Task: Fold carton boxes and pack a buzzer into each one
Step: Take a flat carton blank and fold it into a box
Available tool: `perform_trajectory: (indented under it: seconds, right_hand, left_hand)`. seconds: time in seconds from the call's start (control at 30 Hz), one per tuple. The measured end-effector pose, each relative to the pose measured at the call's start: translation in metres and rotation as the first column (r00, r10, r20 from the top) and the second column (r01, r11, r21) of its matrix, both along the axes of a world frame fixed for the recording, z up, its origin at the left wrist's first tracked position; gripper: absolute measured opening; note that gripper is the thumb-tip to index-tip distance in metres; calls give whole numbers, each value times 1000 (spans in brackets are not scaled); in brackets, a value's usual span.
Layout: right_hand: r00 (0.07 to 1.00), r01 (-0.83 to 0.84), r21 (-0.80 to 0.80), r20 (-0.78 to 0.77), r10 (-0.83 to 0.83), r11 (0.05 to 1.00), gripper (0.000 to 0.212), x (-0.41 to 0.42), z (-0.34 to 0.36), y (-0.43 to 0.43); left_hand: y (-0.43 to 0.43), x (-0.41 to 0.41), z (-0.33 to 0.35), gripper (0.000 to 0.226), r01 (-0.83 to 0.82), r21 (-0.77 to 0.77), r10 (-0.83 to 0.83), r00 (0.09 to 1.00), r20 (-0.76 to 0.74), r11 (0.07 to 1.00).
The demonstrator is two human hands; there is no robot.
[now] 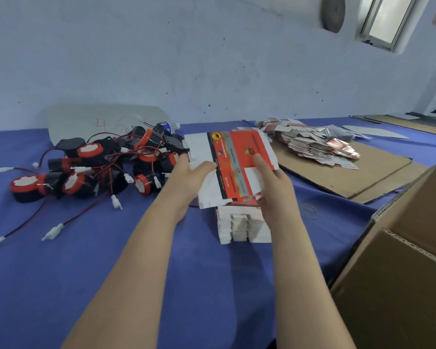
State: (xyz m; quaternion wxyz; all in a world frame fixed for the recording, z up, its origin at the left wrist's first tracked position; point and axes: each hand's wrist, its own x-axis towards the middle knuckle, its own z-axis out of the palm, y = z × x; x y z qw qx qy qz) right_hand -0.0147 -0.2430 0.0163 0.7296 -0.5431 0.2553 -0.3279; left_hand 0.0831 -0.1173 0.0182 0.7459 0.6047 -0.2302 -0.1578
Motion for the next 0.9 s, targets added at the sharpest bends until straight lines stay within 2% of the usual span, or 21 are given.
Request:
perform_trajectory:
  seconds: [0.07, 0.13, 0.2, 0.27, 0.33, 0.43, 0.5, 0.77, 0.9]
  right_hand:
    - [999, 13, -24, -52, -14, 1000, 46, 2, -6, 4]
    - [987, 104, -82, -114, -113, 991, 51, 3, -11, 6]
    - [947, 190, -221, -215, -238, 956, 58, 1, -15, 4]
    - [890, 210, -380, -308, -337, 901, 58, -1, -21, 0]
    - [801, 150, -538, -426, -421, 829, 54, -3, -25, -3]
    - [594, -52, -674, -614, -520, 737, 60, -3, -29, -6]
    - [547, -120, -672, -659, -516, 731, 63, -2, -32, -6]
    - [532, -170, -679, -673, -514, 714, 67, 1, -32, -4]
    - [543, -166, -690, -660, -519, 705, 68, 2, -28, -1]
  left_hand:
    - [-9, -4, -5, 33, -67, 15, 67, 998, -7, 998]
    - [-17, -9, -12, 28, -132, 35, 132, 991, 1, 991]
    - [-22, -10, -21, 26, -198, 131, 192, 980, 53, 971]
    - [-26, -8, -31, 33, -262, 290, 220, 960, 171, 920]
    - [-30, -8, -41, 41, -319, 457, 198, 935, 293, 830]
    - [-33, -8, -54, 47, -354, 585, 174, 924, 341, 730]
    - [-33, -7, -60, 47, -370, 591, 200, 921, 335, 717]
    - [-23, 0, -46, 28, -458, 566, 210, 868, 450, 686]
    - [-15, 0, -44, 21, -554, 478, 264, 796, 544, 682]
